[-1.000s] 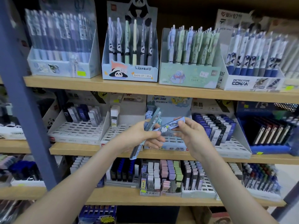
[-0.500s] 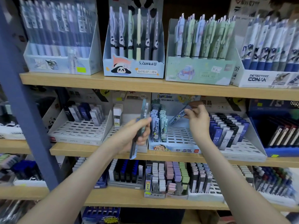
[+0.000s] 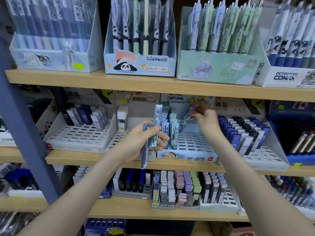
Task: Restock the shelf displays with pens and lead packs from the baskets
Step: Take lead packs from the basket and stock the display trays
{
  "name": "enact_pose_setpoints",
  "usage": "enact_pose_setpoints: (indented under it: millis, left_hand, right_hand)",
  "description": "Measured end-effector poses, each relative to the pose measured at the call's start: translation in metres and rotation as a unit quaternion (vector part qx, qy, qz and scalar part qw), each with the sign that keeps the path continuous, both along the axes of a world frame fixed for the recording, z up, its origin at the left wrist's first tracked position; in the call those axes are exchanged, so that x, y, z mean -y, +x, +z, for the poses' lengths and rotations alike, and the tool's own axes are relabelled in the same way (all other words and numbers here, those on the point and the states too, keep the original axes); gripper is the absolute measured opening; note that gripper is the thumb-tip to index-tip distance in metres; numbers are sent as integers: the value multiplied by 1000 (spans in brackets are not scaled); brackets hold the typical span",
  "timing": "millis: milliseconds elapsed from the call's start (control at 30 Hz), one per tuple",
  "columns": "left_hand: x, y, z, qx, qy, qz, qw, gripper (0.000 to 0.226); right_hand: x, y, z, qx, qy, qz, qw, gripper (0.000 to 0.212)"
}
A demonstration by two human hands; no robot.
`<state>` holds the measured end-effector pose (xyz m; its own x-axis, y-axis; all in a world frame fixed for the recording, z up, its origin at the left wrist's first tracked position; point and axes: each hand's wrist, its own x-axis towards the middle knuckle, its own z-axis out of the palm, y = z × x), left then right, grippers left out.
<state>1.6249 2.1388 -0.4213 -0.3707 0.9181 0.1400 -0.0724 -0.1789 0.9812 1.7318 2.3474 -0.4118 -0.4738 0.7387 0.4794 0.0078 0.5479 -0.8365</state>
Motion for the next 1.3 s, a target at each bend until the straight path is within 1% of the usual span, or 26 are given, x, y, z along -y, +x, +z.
enact_pose_setpoints:
  millis: [167, 267, 300, 400, 500, 633, 733, 833, 900, 967, 1033, 1133, 1300]
  left_hand:
    - [0, -3, -1, -3, 10, 14, 1000, 18]
    - [0, -4, -2, -6, 16, 21, 1000, 13]
    - [-1, -3, -2, -7, 17, 21, 1000, 12]
    - [-2, -2, -2, -7, 24, 29, 999, 9]
    - [-4, -1, -2, -3, 32, 46, 998, 6]
    - [-6, 3, 0, 22, 44, 70, 996, 4]
    - [-7, 2, 1, 32, 49, 100, 993, 9]
    - [-7, 0, 1, 31, 51, 120, 991, 13]
    - [-7, -2, 0, 28, 47, 126, 991, 13]
    - [-8, -2, 0, 26, 43, 128, 990, 13]
    - [-9, -2, -1, 26, 40, 129, 991, 14]
    - [-10, -1, -2, 23, 35, 125, 991, 13]
    - [-12, 3, -3, 30, 33, 119, 992, 12]
  right_hand:
    - [0, -3, 4, 22, 0, 13, 1000, 38]
    - [3, -4, 6, 69, 36, 19, 997, 25]
    - [5, -3, 6, 92, 54, 14, 994, 23]
    - [10, 0, 2, 148, 106, -12, 983, 41]
    - [10, 1, -4, 155, 151, -21, 976, 47]
    - [14, -1, -11, 172, 118, -39, 977, 42]
    - [15, -6, -12, 186, 118, -87, 972, 36]
    - [13, -10, -10, 212, 122, -115, 963, 53]
    - [11, -11, -10, 194, 103, -121, 968, 56]
    - [9, -11, -11, 164, 89, -119, 975, 54]
    - [9, -11, -11, 162, 93, -110, 976, 52]
    - [16, -9, -7, 208, 127, -88, 966, 45]
    - [24, -11, -5, 281, 222, -60, 932, 32]
